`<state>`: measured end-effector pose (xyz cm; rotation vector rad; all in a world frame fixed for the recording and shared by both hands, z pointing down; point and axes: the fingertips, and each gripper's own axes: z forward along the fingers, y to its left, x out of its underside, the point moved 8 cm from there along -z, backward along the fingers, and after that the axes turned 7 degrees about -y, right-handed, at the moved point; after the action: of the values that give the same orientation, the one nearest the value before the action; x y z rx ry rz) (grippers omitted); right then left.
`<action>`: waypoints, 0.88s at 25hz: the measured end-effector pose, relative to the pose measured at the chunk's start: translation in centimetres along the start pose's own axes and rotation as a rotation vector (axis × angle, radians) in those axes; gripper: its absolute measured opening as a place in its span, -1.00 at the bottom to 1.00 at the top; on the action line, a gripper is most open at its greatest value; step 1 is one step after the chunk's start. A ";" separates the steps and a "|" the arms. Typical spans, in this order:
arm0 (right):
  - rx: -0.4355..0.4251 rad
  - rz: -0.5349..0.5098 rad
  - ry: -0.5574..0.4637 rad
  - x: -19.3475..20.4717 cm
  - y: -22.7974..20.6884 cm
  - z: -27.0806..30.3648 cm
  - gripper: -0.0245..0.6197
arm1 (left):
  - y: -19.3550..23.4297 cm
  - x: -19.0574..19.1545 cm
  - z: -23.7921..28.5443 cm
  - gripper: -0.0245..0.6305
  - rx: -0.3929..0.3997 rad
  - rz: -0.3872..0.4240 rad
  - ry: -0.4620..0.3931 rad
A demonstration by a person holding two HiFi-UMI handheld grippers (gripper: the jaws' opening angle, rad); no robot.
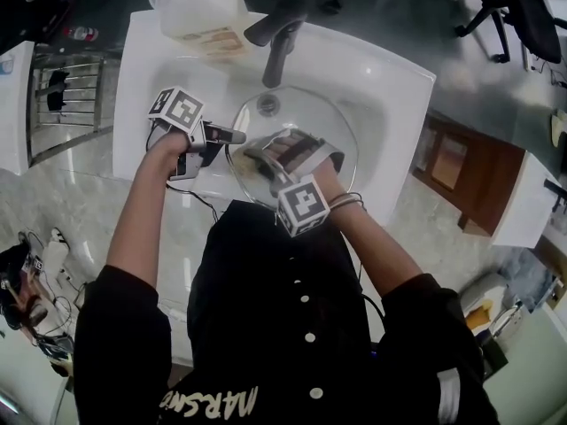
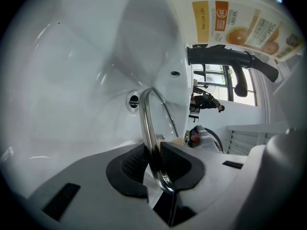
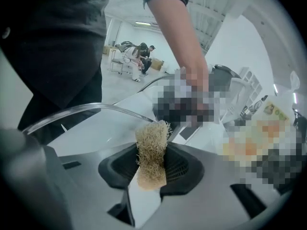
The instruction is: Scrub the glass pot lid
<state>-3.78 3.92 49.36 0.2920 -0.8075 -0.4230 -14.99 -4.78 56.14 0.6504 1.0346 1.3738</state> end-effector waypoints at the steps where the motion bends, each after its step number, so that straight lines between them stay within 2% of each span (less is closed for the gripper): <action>1: 0.003 0.001 0.000 -0.1 0.0 0.1 -0.48 | 0.0 0.0 0.0 -0.63 -0.002 0.001 0.002; 4: -0.028 -0.019 0.002 0.0 0.1 0.2 -0.48 | 0.0 0.0 0.0 -0.63 -0.005 0.007 0.003; 12: -0.244 -0.061 -0.017 0.7 0.1 -0.8 -0.48 | 0.2 0.0 0.2 -0.63 -0.017 0.023 0.016; 22: -0.434 -0.076 0.019 1.9 2.9 -4.8 -0.49 | 0.2 -0.1 0.0 -0.63 -0.014 0.023 0.015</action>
<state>1.72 6.02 48.61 -0.0776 -0.6677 -0.6518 -15.05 -4.81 56.35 0.6445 1.0313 1.4067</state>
